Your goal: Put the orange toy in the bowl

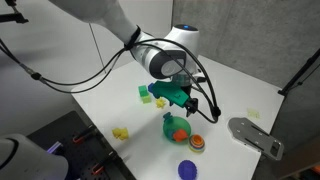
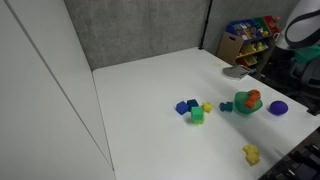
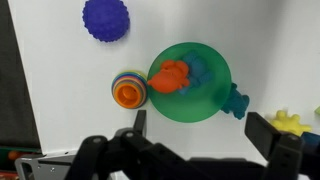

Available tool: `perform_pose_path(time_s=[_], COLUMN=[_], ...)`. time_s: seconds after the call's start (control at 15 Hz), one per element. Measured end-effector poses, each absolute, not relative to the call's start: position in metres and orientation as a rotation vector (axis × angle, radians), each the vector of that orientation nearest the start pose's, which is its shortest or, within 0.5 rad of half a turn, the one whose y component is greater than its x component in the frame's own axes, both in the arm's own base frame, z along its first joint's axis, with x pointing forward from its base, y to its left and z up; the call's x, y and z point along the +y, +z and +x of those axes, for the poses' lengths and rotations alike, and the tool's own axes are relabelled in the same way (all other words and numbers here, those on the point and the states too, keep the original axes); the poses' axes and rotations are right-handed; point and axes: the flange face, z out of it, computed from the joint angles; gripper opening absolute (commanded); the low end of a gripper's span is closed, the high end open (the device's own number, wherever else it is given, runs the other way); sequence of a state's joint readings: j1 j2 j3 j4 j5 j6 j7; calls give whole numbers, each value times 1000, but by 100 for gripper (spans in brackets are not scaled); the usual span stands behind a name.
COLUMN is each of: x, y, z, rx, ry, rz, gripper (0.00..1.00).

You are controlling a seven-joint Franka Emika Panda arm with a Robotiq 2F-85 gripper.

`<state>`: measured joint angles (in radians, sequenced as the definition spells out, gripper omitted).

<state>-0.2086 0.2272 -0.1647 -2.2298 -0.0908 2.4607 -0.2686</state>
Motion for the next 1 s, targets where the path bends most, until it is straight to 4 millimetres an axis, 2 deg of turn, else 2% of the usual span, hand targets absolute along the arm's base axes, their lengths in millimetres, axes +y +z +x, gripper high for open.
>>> perform_pose_path(time_s=[0.2,0.47,0.73,1.0], x=[-194,-182,-161,-140], y=[306,351,387,414], z=[498,471,440,413], rx=[80,154,196,223], ry=[93,211,366,427], rz=[-3238,-3205,-3148,-3126], gripper=[100,100,100,100])
